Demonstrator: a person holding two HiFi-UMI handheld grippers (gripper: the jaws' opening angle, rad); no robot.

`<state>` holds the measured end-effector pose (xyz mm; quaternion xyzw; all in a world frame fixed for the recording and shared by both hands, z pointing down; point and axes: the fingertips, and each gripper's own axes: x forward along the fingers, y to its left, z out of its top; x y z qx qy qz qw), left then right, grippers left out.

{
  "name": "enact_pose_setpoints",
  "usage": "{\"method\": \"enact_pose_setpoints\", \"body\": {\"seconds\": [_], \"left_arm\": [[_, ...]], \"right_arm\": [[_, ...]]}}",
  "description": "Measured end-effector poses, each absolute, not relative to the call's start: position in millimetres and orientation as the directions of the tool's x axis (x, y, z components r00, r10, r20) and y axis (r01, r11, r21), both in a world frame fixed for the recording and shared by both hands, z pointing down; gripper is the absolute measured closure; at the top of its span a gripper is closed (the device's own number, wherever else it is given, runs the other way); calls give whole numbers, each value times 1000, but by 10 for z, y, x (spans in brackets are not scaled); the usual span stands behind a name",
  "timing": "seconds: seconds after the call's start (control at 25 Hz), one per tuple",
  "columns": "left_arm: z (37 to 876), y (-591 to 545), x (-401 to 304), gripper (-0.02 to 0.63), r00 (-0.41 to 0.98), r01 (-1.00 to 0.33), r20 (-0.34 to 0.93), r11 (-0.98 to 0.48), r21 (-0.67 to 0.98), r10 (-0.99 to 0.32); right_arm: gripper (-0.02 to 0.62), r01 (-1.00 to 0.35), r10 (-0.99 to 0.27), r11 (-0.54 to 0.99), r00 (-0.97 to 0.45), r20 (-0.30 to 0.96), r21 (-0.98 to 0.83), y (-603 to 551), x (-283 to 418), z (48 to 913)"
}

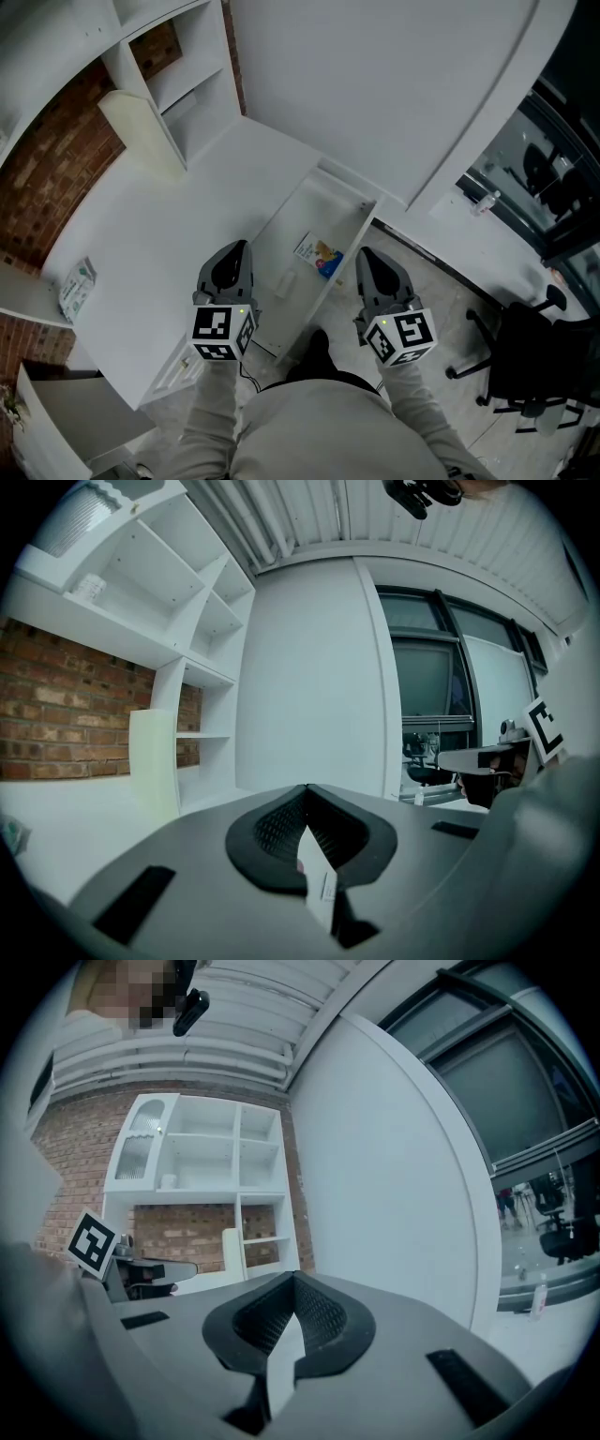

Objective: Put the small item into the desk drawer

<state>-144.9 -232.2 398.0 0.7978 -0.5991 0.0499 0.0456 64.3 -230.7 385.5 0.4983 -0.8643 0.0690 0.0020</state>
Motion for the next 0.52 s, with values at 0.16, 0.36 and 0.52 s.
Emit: {"method": "enact_pose_setpoints", "body": {"seconds": [0.16, 0.36, 0.52], "left_arm": [[3983, -2316, -1451, 588, 277, -961, 137, -277, 15, -951], [4025, -2308, -1414, 588, 281, -959, 146, -282, 14, -949], [4047, -2319, -1387, 588, 285, -958, 154, -288, 6, -946]], "right_arm": [[569, -853, -854, 504, -516, 71, -134, -2317, 616, 3864], [569, -849, -850, 508, -522, 79, -143, -2312, 610, 3896], [569, -848, -848, 512, -525, 80, -141, -2321, 609, 3897]]}}
